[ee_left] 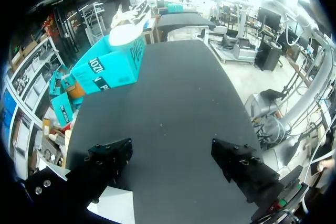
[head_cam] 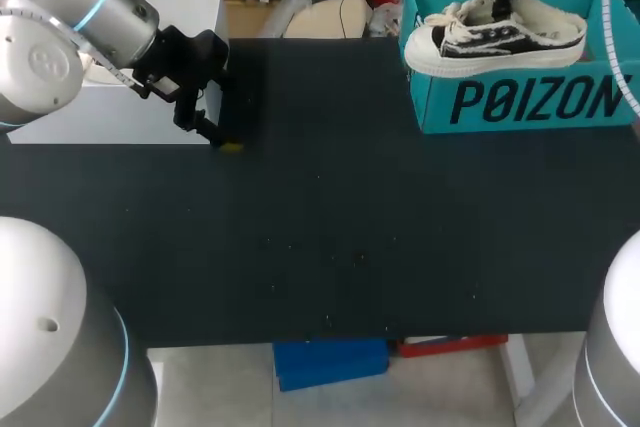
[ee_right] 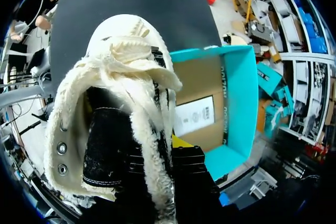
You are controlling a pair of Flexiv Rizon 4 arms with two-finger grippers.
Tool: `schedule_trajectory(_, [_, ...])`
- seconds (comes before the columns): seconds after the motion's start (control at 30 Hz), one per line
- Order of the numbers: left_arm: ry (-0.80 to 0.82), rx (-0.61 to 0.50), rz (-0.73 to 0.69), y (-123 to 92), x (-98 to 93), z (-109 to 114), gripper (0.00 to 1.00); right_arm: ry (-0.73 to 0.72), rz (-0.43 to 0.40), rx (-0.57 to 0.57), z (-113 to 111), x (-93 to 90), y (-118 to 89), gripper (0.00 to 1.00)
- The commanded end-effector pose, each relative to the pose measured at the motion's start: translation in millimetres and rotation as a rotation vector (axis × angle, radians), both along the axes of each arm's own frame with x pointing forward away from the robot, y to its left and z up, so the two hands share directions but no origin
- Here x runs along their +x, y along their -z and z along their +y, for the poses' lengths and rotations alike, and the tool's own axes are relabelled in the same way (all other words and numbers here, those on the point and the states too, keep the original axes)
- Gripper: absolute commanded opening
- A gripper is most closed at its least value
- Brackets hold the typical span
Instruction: Take the shoe out of the shoebox, open the shoe tongue, remove and reinsert the insole, then place the shoe into the shoebox
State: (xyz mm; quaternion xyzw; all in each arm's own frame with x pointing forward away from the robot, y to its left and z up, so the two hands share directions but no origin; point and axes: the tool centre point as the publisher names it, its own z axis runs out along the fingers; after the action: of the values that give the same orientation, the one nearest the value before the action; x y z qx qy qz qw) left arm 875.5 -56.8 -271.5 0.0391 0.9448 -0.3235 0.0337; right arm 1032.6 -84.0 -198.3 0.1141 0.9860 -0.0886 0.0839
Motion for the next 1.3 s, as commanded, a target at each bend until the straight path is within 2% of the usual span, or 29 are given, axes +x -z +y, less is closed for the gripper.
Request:
schedule_trajectory(0.03, [-0.002,-0.001,-0.004,1.3,-0.4,-0.3,1.0,0.008,0.055,0.024,-30.4,38.3,1.5,0.0])
schedule_trajectory(0.27, [-0.002,-0.001,-0.004,1.3,-0.4,-0.3,1.0,0.021,0.073,0.021,-68.3,80.5,10.4,0.0])
schedule_trajectory(0.43, [-0.002,-0.001,-0.004,1.3,-0.4,-0.3,1.0,0.013,0.077,0.047,-83.2,104.3,22.9,0.0])
schedule_trajectory(0.6, [-0.002,-0.001,-0.004,1.3,-0.4,-0.3,1.0,0.006,0.079,0.07,-92.0,118.9,39.2,0.0])
schedule_trajectory(0.83, [-0.002,-0.001,-0.004,1.3,-0.4,-0.3,1.0,0.01,0.09,0.109,-94.0,125.9,64.6,0.0])
schedule_trajectory(1.3, [-0.002,-0.001,-0.004,1.3,-0.4,-0.3,1.0,0.027,0.123,0.176,-84.5,121.9,120.4,0.0])
